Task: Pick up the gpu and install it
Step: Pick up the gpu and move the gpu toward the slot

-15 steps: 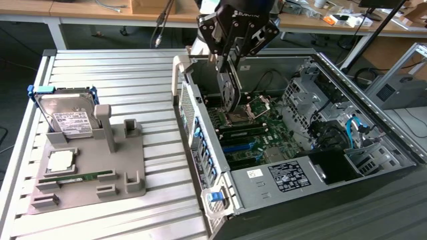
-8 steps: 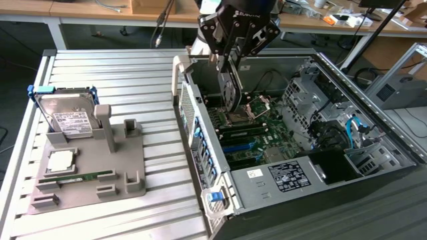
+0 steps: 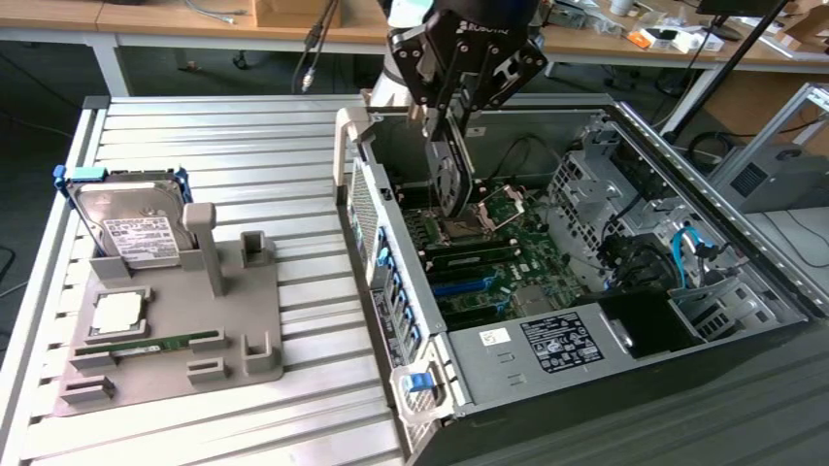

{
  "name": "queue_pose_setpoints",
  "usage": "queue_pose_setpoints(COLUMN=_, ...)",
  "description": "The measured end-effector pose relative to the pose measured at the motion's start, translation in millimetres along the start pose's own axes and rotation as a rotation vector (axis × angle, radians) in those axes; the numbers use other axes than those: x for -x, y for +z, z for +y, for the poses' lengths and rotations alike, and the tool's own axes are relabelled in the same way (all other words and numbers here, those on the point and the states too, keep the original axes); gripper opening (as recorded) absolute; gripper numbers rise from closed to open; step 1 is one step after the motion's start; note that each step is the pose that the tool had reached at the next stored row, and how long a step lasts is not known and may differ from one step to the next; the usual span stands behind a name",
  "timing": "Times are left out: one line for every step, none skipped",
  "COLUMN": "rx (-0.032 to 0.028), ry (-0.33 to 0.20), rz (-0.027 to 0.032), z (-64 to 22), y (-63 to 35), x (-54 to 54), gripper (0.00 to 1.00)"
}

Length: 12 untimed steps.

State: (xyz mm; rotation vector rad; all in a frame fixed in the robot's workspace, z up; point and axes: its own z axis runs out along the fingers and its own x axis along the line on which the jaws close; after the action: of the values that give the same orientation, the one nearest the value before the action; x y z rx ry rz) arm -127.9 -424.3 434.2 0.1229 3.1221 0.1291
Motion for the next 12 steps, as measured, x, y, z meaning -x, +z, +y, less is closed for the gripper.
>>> queue_pose_setpoints(rx=0.0000, ry=0.000, rz=-0.0001, z=0.0, y=0.0, x=0.3, gripper=0.27)
queue_pose_setpoints(rx=0.0000, ry=0.000, rz=-0.0001, z=0.0, y=0.1, x=0.7, gripper=0.27)
queue_pose_setpoints(rx=0.0000, ry=0.000, rz=-0.0001, z=0.1, y=0.1, x=1.1, gripper=0.27)
queue_pose_setpoints(rx=0.0000, ry=0.000, rz=-0.0001, z=0.1, y=0.1, x=1.5, gripper=0.27)
queue_pose_setpoints(rx=0.0000, ry=0.000, rz=-0.0001, z=0.1, y=0.1, x=1.9, gripper=0.27)
queue_pose_setpoints(rx=0.0000, ry=0.000, rz=-0.0001, z=0.1, y=0.2, x=2.2, gripper=0.27)
queue_pose_setpoints(rx=0.0000, ry=0.000, rz=0.0000, z=0.2, y=0.2, x=2.5, gripper=0.27)
queue_pose_setpoints(rx=0.0000, ry=0.000, rz=-0.0001, z=0.2, y=0.2, x=2.8, gripper=0.27)
queue_pose_setpoints(rx=0.0000, ry=0.000, rz=0.0000, z=0.2, y=0.2, x=3.2, gripper=0.27)
queue_pose_setpoints(rx=0.0000, ry=0.000, rz=0.0000, z=0.3, y=0.2, x=3.5, gripper=0.27)
queue_pose_setpoints(rx=0.0000, ry=0.000, rz=-0.0001, z=0.3, y=0.3, x=3.8, gripper=0.27)
queue_pose_setpoints(rx=0.0000, ry=0.000, rz=-0.0001, z=0.3, y=0.3, x=4.3, gripper=0.27)
